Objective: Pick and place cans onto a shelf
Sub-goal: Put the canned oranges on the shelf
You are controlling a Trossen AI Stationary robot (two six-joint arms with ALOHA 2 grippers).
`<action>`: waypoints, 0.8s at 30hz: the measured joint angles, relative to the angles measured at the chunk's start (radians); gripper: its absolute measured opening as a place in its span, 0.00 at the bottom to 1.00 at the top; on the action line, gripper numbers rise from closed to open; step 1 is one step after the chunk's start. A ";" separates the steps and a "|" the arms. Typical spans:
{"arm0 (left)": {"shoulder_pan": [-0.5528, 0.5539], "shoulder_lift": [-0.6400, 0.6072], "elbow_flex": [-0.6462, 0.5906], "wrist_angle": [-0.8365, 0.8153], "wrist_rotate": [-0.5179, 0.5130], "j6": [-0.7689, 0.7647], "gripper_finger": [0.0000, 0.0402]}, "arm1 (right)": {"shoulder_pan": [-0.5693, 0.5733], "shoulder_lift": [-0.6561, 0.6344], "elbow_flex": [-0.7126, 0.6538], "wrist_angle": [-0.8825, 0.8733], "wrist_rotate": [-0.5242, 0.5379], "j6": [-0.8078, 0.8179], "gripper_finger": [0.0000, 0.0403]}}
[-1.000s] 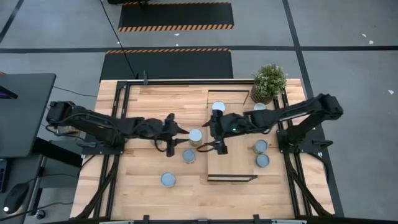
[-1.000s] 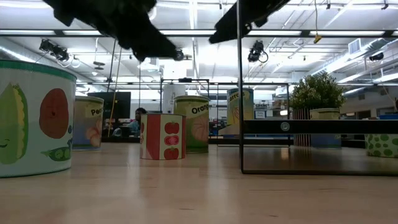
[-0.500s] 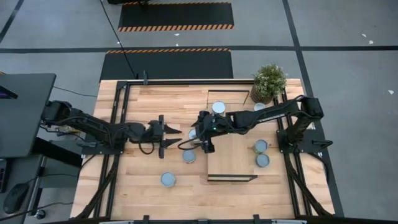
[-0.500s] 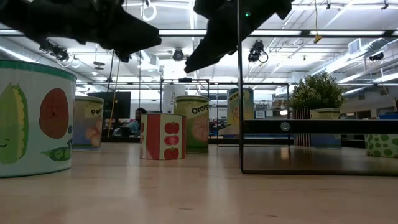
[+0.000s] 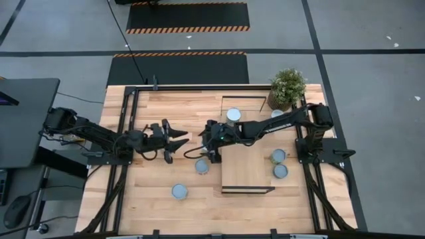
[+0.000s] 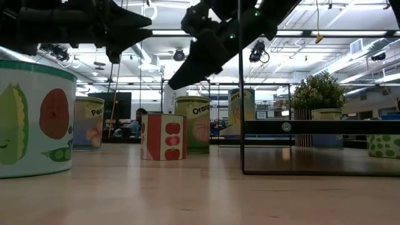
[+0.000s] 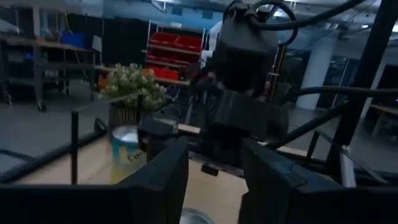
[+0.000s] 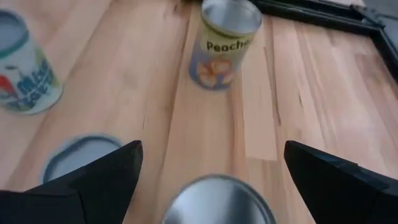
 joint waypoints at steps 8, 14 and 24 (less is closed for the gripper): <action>0.000 0.000 0.000 -0.014 0.000 -0.050 0.38 | 0.000 0.021 -0.003 -0.071 0.038 0.047 0.99; 0.000 0.001 0.000 -0.025 0.000 -0.055 0.38 | 0.000 0.030 -0.005 -0.101 0.057 0.055 0.99; 0.000 0.001 0.000 -0.043 0.000 -0.077 0.38 | -0.028 0.030 -0.027 -0.106 0.028 0.064 0.89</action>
